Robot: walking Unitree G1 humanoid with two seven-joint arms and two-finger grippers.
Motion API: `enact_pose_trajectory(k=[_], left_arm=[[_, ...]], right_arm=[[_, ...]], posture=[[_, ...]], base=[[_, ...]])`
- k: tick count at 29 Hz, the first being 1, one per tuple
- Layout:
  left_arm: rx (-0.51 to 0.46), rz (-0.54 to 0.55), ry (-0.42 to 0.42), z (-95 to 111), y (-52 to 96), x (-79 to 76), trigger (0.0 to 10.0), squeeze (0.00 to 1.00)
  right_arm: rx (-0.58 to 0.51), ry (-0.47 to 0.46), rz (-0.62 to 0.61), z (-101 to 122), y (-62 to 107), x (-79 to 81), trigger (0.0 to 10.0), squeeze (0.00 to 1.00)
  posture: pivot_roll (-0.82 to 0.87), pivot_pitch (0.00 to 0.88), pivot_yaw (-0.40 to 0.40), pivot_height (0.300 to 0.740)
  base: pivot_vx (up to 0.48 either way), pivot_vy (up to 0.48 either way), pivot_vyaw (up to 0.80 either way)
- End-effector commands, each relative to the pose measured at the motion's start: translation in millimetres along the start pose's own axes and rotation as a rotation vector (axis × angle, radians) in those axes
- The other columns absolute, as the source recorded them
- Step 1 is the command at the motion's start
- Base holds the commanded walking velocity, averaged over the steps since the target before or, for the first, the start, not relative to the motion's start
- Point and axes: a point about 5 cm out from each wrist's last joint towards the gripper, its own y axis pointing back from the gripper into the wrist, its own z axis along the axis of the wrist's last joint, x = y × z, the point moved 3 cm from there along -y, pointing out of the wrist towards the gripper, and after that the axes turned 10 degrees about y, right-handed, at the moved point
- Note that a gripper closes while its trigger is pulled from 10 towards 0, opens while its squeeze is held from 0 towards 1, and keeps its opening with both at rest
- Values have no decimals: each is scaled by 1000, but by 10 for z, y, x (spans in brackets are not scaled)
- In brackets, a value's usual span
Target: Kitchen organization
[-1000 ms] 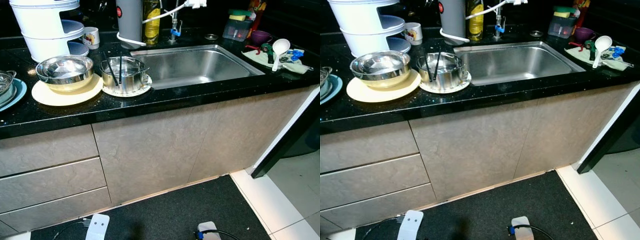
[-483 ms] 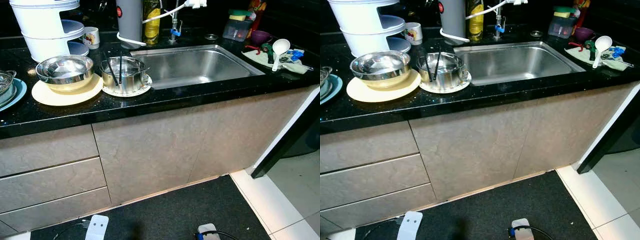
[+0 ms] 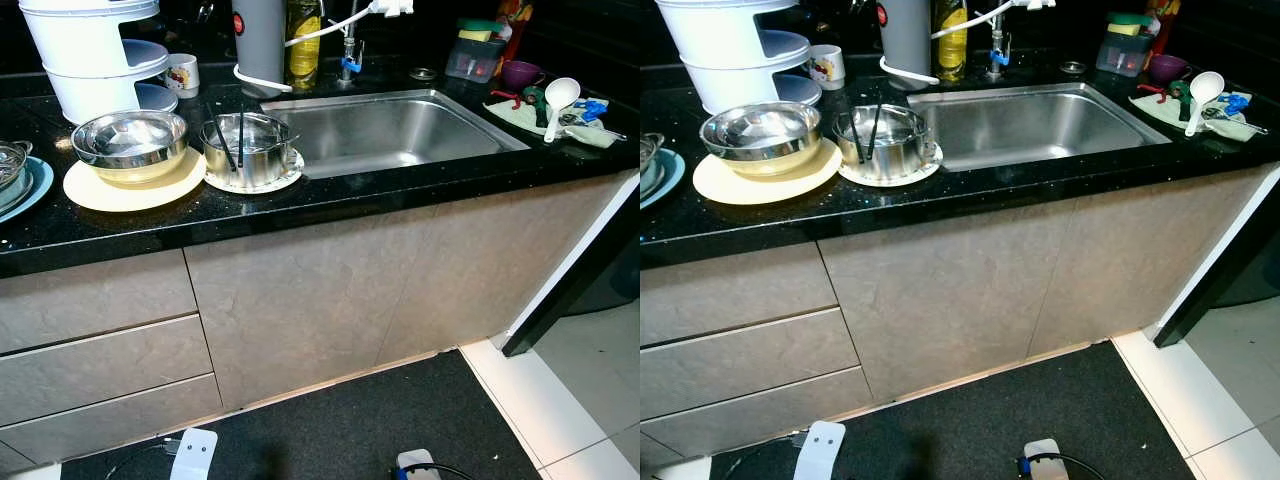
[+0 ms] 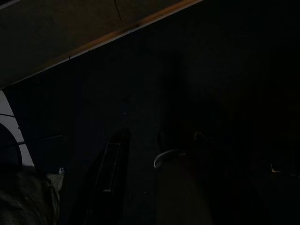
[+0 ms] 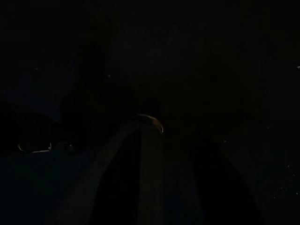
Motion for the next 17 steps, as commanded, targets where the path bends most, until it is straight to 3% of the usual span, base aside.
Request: enact_pose_trajectory(k=[1,17], left_arm=[[24,6,-7,-84,24,12,10000,0],[-5,26,-17,-53,26,30,10000,0]], right_arm=[[38,-10,-3,-116,24,3,10000,0],[36,-2,-3,-125,29,-6,10000,0]], posture=[[-83,143,-34,740],[-80,146,-40,740]], base=[[0,0,0],[0,0,0]])
